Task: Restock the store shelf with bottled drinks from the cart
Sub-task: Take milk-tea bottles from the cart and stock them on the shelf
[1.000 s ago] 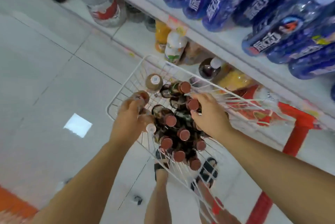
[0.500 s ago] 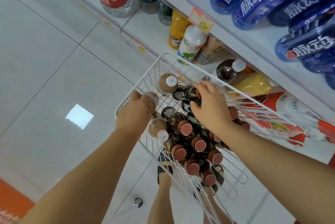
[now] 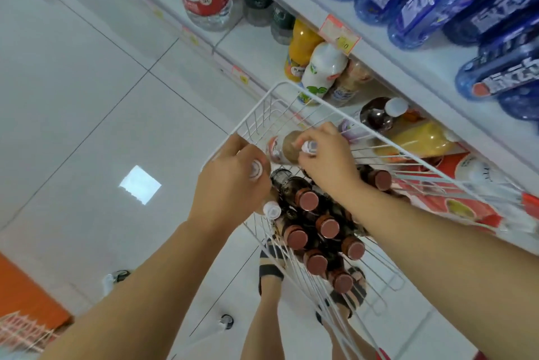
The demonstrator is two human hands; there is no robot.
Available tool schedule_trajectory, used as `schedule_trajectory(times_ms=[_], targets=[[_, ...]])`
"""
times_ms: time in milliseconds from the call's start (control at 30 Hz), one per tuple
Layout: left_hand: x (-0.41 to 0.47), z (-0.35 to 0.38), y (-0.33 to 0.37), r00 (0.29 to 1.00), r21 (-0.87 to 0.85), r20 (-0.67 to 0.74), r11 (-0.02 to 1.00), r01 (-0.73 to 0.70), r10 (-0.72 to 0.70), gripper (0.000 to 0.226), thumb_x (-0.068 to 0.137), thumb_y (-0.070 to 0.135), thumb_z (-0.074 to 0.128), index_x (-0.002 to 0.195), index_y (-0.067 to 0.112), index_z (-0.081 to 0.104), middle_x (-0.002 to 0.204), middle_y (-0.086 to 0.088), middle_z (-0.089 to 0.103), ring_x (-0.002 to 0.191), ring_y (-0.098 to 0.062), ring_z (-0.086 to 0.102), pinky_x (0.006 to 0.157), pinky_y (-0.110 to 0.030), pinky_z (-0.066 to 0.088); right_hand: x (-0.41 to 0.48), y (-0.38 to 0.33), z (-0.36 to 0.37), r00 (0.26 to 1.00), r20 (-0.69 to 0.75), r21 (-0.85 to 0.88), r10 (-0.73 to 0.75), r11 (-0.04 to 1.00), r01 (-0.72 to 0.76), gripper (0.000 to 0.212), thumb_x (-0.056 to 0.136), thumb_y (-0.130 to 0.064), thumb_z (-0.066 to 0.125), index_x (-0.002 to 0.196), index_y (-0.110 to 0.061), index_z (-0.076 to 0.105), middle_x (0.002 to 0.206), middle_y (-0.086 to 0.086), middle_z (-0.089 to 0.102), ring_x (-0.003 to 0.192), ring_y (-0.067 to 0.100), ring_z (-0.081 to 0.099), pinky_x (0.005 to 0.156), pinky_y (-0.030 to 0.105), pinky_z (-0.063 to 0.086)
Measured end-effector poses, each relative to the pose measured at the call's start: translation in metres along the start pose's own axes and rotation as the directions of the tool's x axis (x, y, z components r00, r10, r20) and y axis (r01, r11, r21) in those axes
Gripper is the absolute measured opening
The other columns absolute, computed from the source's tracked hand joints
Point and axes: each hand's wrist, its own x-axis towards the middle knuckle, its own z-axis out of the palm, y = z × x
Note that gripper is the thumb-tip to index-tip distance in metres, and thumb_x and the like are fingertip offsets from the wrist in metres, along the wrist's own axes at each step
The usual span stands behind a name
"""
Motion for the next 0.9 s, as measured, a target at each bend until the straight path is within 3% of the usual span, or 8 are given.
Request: schedule_trajectory(times_ms=[200, 300, 400, 467, 567, 700, 800, 900], targets=[[-0.03, -0.035, 0.084, 0.988, 0.017, 0.013, 0.987, -0.157, 0.157, 0.026, 0.072, 0.021, 0.069, 0.096, 0.027, 0.062, 0.088, 0.01, 0.055, 0.064, -0.022, 0.059, 0.052, -0.036, 0.052, -0.096, -0.034, -0.115, 0.987, -0.156, 0.083, 0.026, 0.996, -0.013, 0.03, 0.066, -0.004, 0.069, 0.092, -0.019, 0.068, 0.092, -0.009, 0.056, 0.081, 0.004, 0.054, 0.073, 0.007, 0.037], [-0.044, -0.063, 0.147, 0.964, -0.048, -0.005, 0.962, -0.267, 0.267, 0.034, 0.075, 0.023, 0.068, 0.106, 0.03, 0.056, 0.098, 0.011, 0.059, 0.066, -0.021, 0.062, 0.052, -0.037, 0.053, -0.135, -0.061, -0.19, 0.965, -0.262, 0.074, 0.0, 0.997, 0.02, 0.03, 0.062, -0.005, 0.071, 0.087, -0.021, 0.068, 0.087, -0.01, 0.059, 0.077, -0.001, 0.052, 0.073, 0.001, 0.036], [-0.055, -0.092, 0.212, 0.944, -0.128, -0.059, 0.935, -0.33, 0.325, 0.042, 0.075, 0.028, 0.067, 0.109, 0.039, 0.046, 0.103, 0.013, 0.059, 0.072, -0.016, 0.061, 0.058, -0.035, 0.052, -0.179, -0.085, -0.26, 0.888, -0.457, 0.064, -0.047, 0.994, 0.085, 0.034, 0.059, -0.002, 0.073, 0.084, -0.024, 0.067, 0.082, -0.014, 0.061, 0.08, -0.002, 0.056, 0.073, 0.002, 0.038], [-0.058, -0.112, 0.257, 0.891, -0.18, -0.145, 0.874, -0.452, 0.431, 0.041, 0.07, 0.019, 0.07, 0.104, 0.032, 0.052, 0.097, 0.009, 0.061, 0.079, -0.014, 0.054, 0.059, -0.027, 0.045, -0.206, -0.099, -0.305, 0.815, -0.575, 0.063, -0.074, 0.989, 0.134, 0.047, 0.06, 0.001, 0.074, 0.083, -0.038, 0.06, 0.083, -0.019, 0.061, 0.082, -0.01, 0.056, 0.073, 0.0, 0.037], [-0.057, -0.143, 0.329, 0.775, -0.205, -0.244, 0.75, -0.629, 0.583, 0.03, 0.067, 0.008, 0.076, 0.093, 0.015, 0.063, 0.091, 0.003, 0.062, 0.08, -0.013, 0.051, 0.064, -0.023, 0.04, -0.245, -0.117, -0.37, 0.702, -0.701, 0.032, -0.122, 0.979, 0.201, 0.047, 0.067, -0.008, 0.073, 0.085, -0.047, 0.053, 0.083, -0.018, 0.06, 0.075, -0.006, 0.057, 0.064, 0.004, 0.039], [-0.056, -0.192, 0.419, 0.53, -0.171, -0.426, 0.509, -0.843, 0.734, 0.02, 0.073, 0.018, 0.071, 0.089, 0.008, 0.063, 0.088, 0.002, 0.057, 0.076, -0.008, 0.05, 0.067, -0.013, 0.037, -0.288, -0.143, -0.443, 0.515, -0.835, -0.043, -0.193, 0.957, 0.288, 0.043, 0.075, -0.008, 0.071, 0.093, -0.043, 0.054, 0.086, -0.01, 0.062, 0.071, 0.001, 0.056, 0.063, 0.008, 0.04], [-0.059, -0.224, 0.47, 0.328, -0.086, -0.585, 0.345, -0.935, 0.742, 0.019, 0.077, 0.023, 0.063, 0.091, 0.012, 0.057, 0.085, 0.004, 0.054, 0.074, -0.005, 0.047, 0.069, -0.008, 0.035, -0.315, -0.159, -0.489, 0.348, -0.91, -0.106, -0.224, 0.939, 0.327, 0.031, 0.078, -0.018, 0.068, 0.093, -0.042, 0.055, 0.081, -0.006, 0.06, 0.065, 0.01, 0.053, 0.059, 0.01, 0.04], [-0.059, -0.248, 0.511, 0.183, -0.015, -0.654, 0.229, -0.973, 0.734, 0.02, 0.079, 0.02, 0.064, 0.094, 0.014, 0.051, 0.086, -0.001, 0.055, 0.074, -0.001, 0.044, 0.069, -0.004, 0.033, -0.332, -0.17, -0.527, 0.201, -0.949, -0.163, -0.243, 0.924, 0.346, 0.023, 0.081, -0.025, 0.065, 0.1, -0.033, 0.055, 0.087, -0.009, 0.059, 0.071, 0.01, 0.054, 0.062, 0.01, 0.041]])
